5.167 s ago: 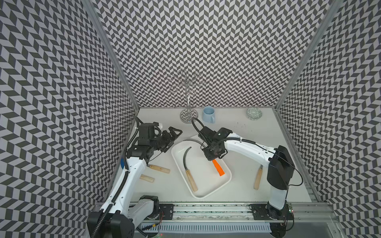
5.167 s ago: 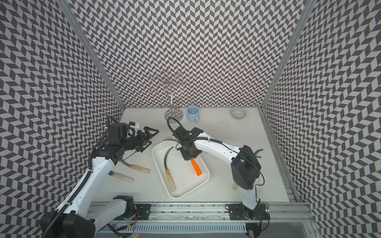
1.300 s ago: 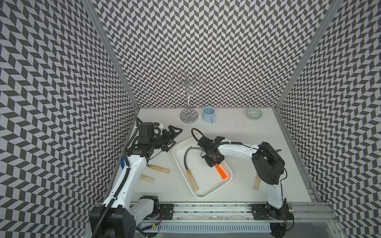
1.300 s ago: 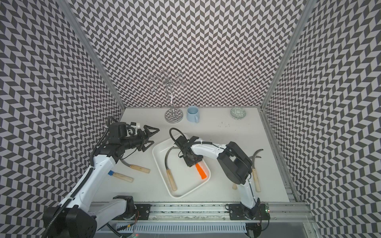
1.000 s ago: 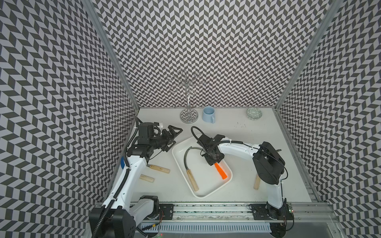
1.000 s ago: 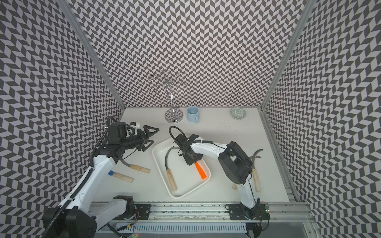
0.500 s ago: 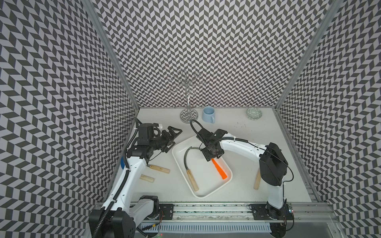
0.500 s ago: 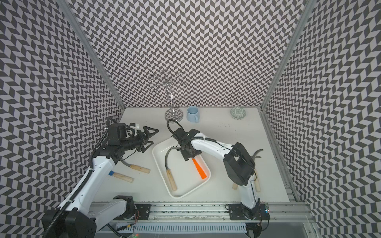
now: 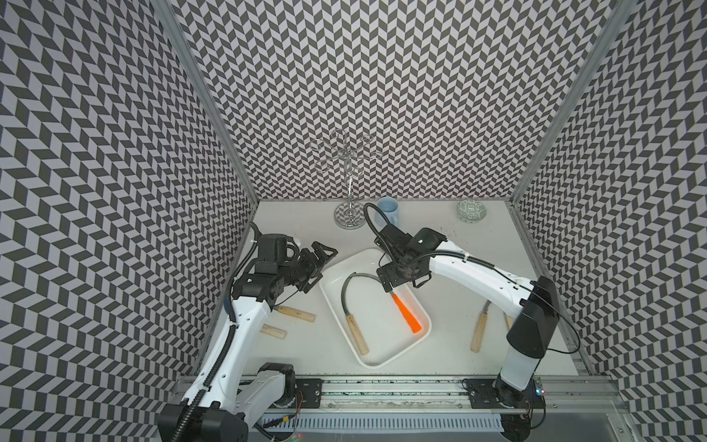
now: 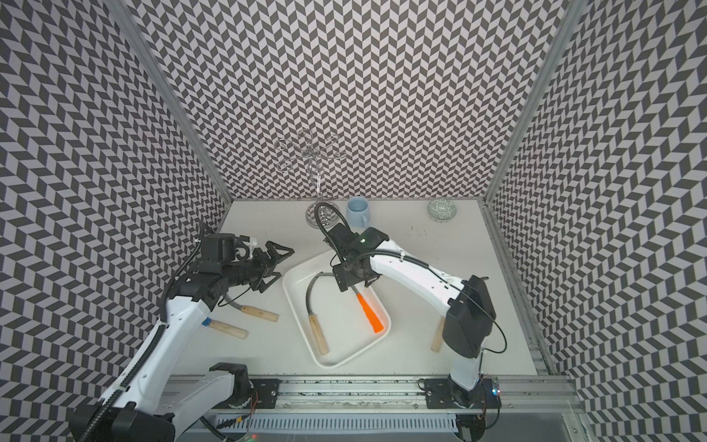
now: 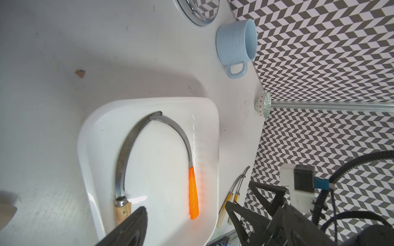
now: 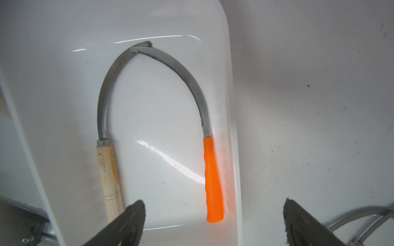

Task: Put small sickles into storage boxes
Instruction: Place the sickle in the storage box.

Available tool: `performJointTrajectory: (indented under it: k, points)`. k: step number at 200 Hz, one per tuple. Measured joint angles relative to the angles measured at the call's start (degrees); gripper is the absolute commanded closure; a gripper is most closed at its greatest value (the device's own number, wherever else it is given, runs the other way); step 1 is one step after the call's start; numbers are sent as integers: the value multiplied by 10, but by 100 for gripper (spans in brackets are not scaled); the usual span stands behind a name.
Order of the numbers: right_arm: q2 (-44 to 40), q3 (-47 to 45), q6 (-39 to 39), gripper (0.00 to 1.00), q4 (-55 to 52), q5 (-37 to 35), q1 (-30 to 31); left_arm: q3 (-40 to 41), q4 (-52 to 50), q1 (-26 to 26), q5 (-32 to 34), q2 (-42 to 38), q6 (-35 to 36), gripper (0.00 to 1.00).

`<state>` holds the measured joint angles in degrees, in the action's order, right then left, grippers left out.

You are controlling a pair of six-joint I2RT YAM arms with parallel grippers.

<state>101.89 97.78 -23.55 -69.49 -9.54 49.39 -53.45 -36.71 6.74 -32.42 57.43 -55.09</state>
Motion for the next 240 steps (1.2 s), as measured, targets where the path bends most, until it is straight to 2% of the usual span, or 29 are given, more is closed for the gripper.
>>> performJointTrajectory:
  k: [20,32,43,59,110,165,185,215,240]
  points:
    - [-36,-1,-16,0,-14,2,0,9,0,17,1,-23,-13,1]
    - [-62,-7,-22,0,-14,9,0,17,-2,25,3,-35,-17,6]
    - [-94,-19,-25,0,-7,23,0,21,-5,28,4,-38,-18,1]
    - [-147,-43,-27,0,1,48,0,23,-18,30,11,-33,-17,0]
    - [-311,-132,-21,0,57,104,0,39,-55,38,90,-58,-42,0]
    - [-351,-177,20,0,70,163,0,36,-123,93,206,-36,-133,1]
    - [-361,-177,39,0,70,169,0,26,-155,94,233,-28,-166,1]
    - [-374,-187,51,0,76,186,0,-32,-217,93,284,0,-191,0]
    - [-374,-194,56,0,87,196,0,-69,-251,69,304,21,-196,0]
